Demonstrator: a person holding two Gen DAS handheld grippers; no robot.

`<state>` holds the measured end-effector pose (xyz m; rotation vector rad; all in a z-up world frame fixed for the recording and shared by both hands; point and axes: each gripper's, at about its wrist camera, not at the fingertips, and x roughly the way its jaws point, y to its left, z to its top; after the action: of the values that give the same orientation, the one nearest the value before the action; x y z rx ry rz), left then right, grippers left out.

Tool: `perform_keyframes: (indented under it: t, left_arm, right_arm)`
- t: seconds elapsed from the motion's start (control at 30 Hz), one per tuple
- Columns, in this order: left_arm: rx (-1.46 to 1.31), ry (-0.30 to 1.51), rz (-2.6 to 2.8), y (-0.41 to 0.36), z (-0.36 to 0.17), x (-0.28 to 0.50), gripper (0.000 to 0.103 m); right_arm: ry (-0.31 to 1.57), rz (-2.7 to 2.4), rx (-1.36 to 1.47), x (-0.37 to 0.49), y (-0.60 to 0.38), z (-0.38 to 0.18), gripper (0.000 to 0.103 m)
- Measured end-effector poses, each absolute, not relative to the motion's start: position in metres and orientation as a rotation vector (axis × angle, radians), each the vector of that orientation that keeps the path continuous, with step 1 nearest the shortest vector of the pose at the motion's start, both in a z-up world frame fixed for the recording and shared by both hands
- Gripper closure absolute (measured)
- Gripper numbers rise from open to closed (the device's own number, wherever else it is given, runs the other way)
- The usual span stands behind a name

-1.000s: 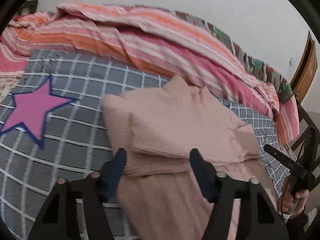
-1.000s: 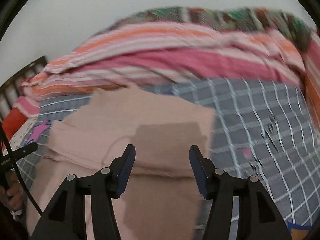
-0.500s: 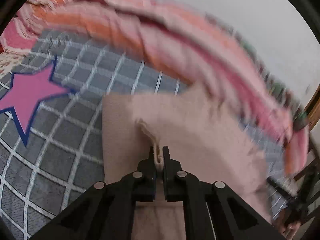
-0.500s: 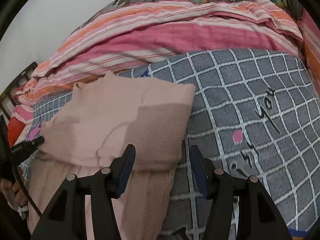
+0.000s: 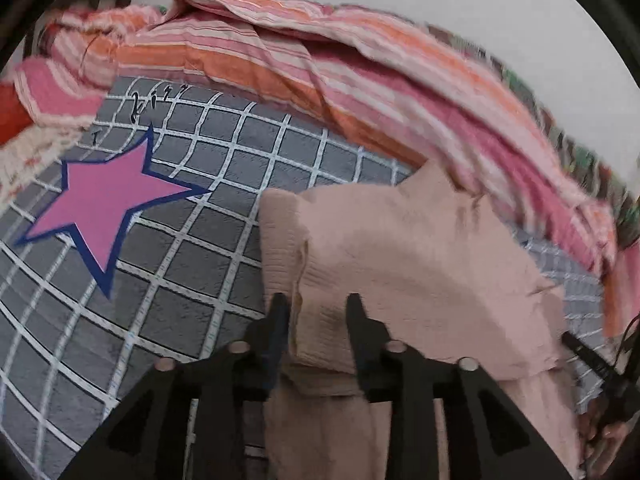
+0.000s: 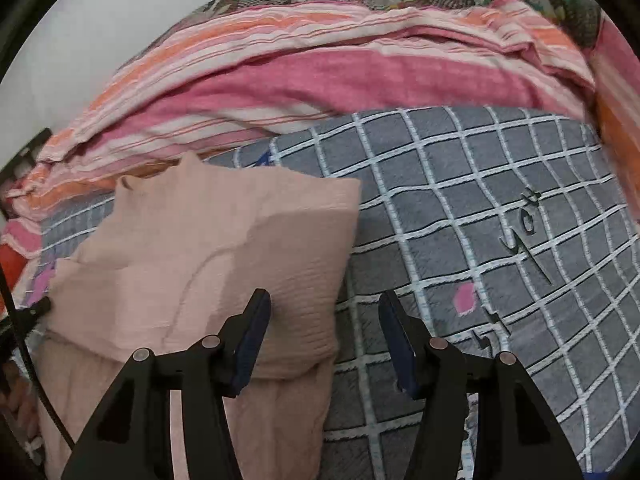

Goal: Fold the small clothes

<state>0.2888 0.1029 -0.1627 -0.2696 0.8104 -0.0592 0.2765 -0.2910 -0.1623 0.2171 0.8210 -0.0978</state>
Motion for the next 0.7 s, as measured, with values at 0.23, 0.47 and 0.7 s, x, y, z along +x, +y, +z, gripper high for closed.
perform_keyframes:
  t: [0.23,0.47,0.7]
  left_arm:
    - [-0.242,0.832,-0.033,0.101,-0.171,0.29,0.062]
    - [-0.154,0.819,-0.03,0.089,-0.168,0.28,0.062]
    - [-0.148,0.822,-0.064,0.092,-0.17,0.272,0.061]
  right_arm:
    - [0.868,-0.085,0.237,0.284,-0.299,-0.174,0.048]
    - [0.892,-0.068,0.163,0.285,-0.29,-0.172,0.049]
    - [0.906,-0.047,0.172,0.282,-0.293,-0.172,0.049]
